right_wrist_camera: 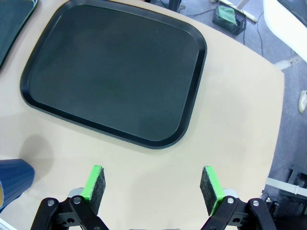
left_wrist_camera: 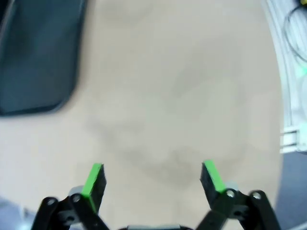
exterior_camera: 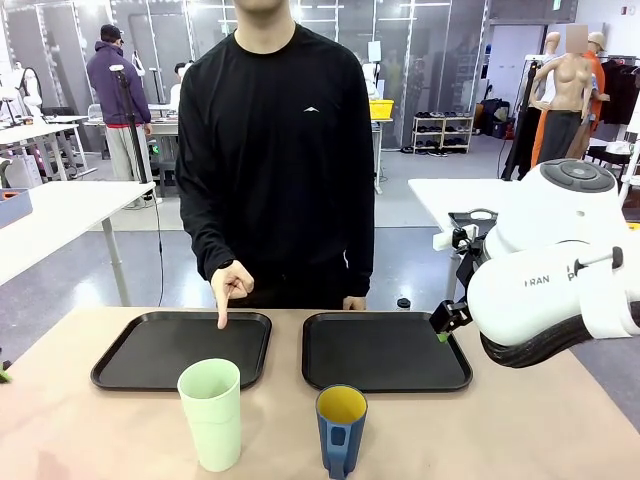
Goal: Sort and store the cups by type.
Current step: Pick up the Reusable plastic cup.
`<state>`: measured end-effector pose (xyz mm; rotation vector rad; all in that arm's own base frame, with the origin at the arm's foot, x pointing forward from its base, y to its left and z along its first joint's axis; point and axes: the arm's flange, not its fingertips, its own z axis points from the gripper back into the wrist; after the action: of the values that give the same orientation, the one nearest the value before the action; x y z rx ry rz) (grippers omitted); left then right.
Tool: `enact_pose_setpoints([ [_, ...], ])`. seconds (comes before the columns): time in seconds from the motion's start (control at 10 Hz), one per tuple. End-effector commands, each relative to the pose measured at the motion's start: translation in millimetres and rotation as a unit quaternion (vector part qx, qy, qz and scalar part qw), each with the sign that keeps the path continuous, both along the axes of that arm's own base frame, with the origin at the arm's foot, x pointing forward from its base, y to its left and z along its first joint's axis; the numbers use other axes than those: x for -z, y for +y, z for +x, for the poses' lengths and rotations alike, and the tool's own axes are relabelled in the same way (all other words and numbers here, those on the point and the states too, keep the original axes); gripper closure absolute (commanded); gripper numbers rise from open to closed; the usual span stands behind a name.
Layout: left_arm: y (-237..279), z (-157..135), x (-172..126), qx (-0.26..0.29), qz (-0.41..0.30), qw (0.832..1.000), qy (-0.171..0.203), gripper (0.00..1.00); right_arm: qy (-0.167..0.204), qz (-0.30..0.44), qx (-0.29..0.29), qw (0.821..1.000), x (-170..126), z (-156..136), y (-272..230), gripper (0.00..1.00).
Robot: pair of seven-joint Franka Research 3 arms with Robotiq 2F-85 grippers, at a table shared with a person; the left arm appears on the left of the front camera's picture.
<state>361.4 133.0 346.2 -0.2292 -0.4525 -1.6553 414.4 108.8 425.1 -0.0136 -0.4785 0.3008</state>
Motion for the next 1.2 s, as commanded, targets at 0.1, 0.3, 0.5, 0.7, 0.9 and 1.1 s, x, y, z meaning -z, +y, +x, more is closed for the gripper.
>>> enact_pose_setpoints([
  [0.1,12.1,13.3,27.0,0.06,-0.019,0.996,0.066,0.0,0.001,0.002,0.0,1.0,0.5,0.2,-0.4,0.0],
  [0.3,5.5,23.8,41.1,0.055,-0.098,0.993,0.028,0.0,0.001,0.002,0.0,1.0,0.5,0.2,-0.4,0.0],
  [0.5,0.6,29.6,53.5,0.02,-0.206,0.978,-0.03,0.0,0.001,0.002,0.0,1.0,0.5,0.2,-0.4,0.0],
  [0.7,-9.6,28.4,71.0,-0.028,-0.306,0.951,-0.022,0.0,0.001,0.002,0.0,1.0,0.5,0.2,-0.4,0.0],
  [0.9,-18.2,28.0,80.2,-0.061,-0.408,0.911,-0.011,0.0,0.001,0.002,0.0,1.0,0.5,0.2,-0.4,0.0],
  [1.1,-15.0,33.9,74.0,-0.068,-0.425,0.903,-0.001,0.0,0.001,0.002,0.0,1.0,0.5,0.2,-0.4,0.0],
])
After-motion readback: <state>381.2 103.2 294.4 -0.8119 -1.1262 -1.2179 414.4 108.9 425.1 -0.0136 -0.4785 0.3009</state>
